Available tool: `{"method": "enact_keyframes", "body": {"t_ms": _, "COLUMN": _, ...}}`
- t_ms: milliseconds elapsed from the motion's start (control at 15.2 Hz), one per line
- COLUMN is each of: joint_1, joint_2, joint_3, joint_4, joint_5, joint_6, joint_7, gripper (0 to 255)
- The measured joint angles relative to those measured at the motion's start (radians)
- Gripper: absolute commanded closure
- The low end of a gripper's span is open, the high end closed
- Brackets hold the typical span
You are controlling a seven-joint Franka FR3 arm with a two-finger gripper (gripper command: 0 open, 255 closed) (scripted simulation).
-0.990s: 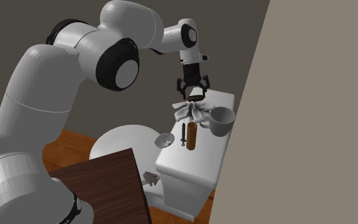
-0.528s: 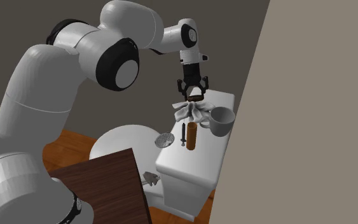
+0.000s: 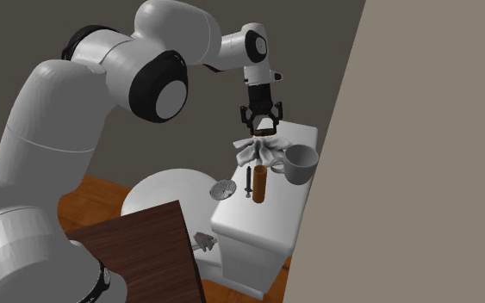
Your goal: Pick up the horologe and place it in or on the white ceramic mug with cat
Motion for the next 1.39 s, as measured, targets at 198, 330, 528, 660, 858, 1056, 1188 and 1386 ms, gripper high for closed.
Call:
{"method": "enact_keyframes", "body": {"t_ms": 198, "joint_1": 0.002, "joint_2": -0.013, "joint_3": 0.002, "joint_4": 0.015, "joint_5": 0.004, "joint_6": -0.025, "joint_7": -0.01, "gripper": 255}}
{"method": "enact_keyframes", "body": {"t_ms": 330, "joint_1": 0.004, "joint_2": -0.02, "joint_3": 0.003, "joint_4": 0.032, "joint_5": 0.006, "joint_6": -0.047, "joint_7": -0.019, "gripper": 255}}
{"method": "enact_keyframes", "body": {"t_ms": 528, "joint_1": 0.007, "joint_2": -0.03, "joint_3": 0.004, "joint_4": 0.056, "joint_5": 0.009, "joint_6": -0.077, "joint_7": -0.032, "gripper": 255}}
{"method": "enact_keyframes", "body": {"t_ms": 660, "joint_1": 0.012, "joint_2": -0.031, "joint_3": 0.004, "joint_4": 0.081, "joint_5": 0.01, "joint_6": -0.101, "joint_7": -0.042, "gripper": 255}}
{"method": "enact_keyframes", "body": {"t_ms": 858, "joint_1": 0.018, "joint_2": -0.033, "joint_3": 0.004, "joint_4": 0.117, "joint_5": 0.01, "joint_6": -0.135, "joint_7": -0.056, "gripper": 255}}
{"method": "enact_keyframes", "body": {"t_ms": 1056, "joint_1": 0.019, "joint_2": -0.05, "joint_3": 0.005, "joint_4": 0.13, "joint_5": 0.013, "joint_6": -0.162, "joint_7": -0.068, "gripper": 255}}
{"method": "enact_keyframes", "body": {"t_ms": 1188, "joint_1": 0.025, "joint_2": -0.045, "joint_3": 0.004, "joint_4": 0.163, "joint_5": 0.011, "joint_6": -0.187, "joint_7": -0.078, "gripper": 255}}
{"method": "enact_keyframes", "body": {"t_ms": 1386, "joint_1": 0.034, "joint_2": -0.042, "joint_3": 0.002, "joint_4": 0.209, "joint_5": 0.009, "joint_6": -0.227, "joint_7": -0.095, "gripper": 255}}
